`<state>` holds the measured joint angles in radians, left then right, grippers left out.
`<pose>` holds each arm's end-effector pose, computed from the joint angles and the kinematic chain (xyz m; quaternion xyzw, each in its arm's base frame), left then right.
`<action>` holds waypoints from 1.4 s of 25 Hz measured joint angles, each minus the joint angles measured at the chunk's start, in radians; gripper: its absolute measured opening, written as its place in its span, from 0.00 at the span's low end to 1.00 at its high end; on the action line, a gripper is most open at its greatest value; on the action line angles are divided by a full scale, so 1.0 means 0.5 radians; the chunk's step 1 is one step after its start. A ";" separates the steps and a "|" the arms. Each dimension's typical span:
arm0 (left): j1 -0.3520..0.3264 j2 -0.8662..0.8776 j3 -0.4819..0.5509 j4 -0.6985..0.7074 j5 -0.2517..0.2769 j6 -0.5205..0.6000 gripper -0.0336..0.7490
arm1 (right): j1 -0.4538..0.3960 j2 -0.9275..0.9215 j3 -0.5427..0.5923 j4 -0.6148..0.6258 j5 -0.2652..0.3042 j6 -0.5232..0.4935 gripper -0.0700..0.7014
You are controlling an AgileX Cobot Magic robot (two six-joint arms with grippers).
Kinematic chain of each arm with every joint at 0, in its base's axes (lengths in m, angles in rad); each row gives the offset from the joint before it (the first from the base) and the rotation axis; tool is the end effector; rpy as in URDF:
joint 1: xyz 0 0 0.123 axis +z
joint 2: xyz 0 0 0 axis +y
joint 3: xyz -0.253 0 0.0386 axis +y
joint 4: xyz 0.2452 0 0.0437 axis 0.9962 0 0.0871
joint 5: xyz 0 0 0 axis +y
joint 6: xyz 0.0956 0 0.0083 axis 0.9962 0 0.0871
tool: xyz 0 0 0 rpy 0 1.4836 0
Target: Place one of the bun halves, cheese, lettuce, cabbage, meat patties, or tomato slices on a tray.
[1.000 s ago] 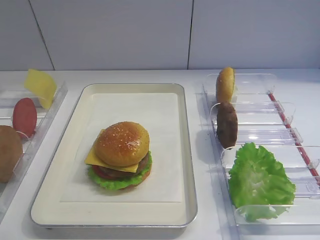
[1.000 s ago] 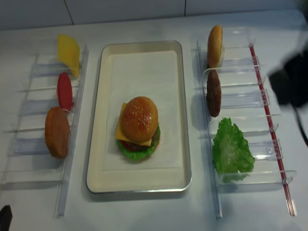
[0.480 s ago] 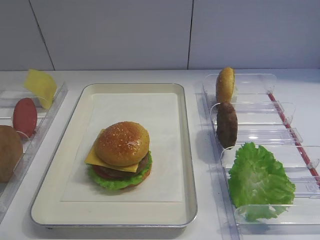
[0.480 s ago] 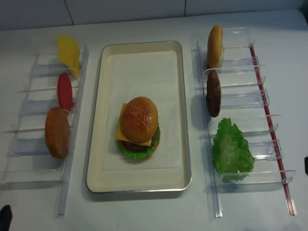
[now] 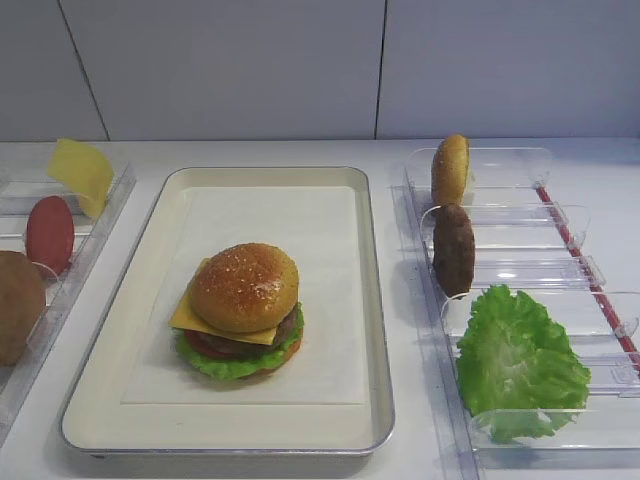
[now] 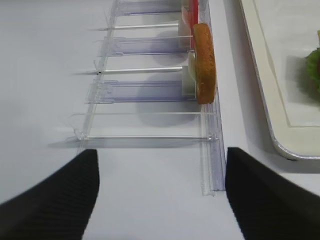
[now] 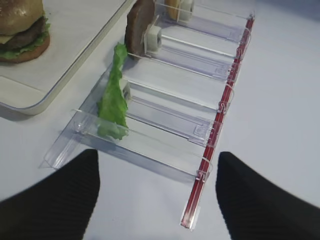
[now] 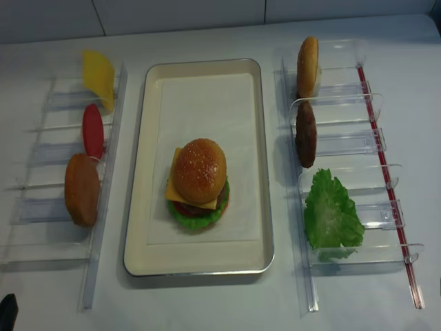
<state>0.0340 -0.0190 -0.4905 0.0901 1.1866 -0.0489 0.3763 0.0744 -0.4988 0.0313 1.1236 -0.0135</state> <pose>0.0183 0.0086 0.2614 -0.0413 0.8803 0.0413 0.4709 0.0311 0.0152 0.2659 -0.1723 0.8703 0.0986 0.4508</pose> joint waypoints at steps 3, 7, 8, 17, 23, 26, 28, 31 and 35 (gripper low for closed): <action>0.000 0.000 0.000 0.000 0.000 0.000 0.69 | 0.000 -0.161 0.047 0.004 0.029 -0.005 0.75; 0.000 0.000 0.000 -0.005 0.000 0.000 0.69 | 0.000 -0.182 0.051 0.004 0.029 -0.020 0.74; 0.000 0.000 0.000 -0.005 0.000 0.000 0.69 | 0.000 -0.182 0.051 0.004 0.029 -0.023 0.73; 0.000 0.000 0.000 -0.008 0.000 0.000 0.69 | 0.000 -0.182 0.051 0.001 0.029 -0.029 0.66; 0.000 0.000 0.000 -0.008 0.000 0.000 0.69 | 0.000 -0.182 0.051 0.001 0.029 -0.029 0.66; 0.000 0.000 0.000 -0.008 0.000 0.000 0.69 | 0.000 -0.182 0.051 -0.003 0.029 -0.029 0.65; 0.000 0.000 0.000 -0.008 0.000 0.000 0.69 | -0.047 -0.182 0.051 -0.002 0.029 -0.029 0.65; 0.000 0.000 0.000 -0.008 0.000 0.000 0.69 | -0.255 -0.182 0.051 -0.002 0.029 -0.029 0.65; 0.000 0.000 0.000 -0.008 0.000 0.000 0.69 | -0.558 -0.182 0.051 -0.002 0.029 -0.029 0.65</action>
<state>0.0340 -0.0190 -0.4905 0.0860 1.1866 -0.0489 0.0975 -0.0167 -0.4735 0.0302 1.1380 -0.0281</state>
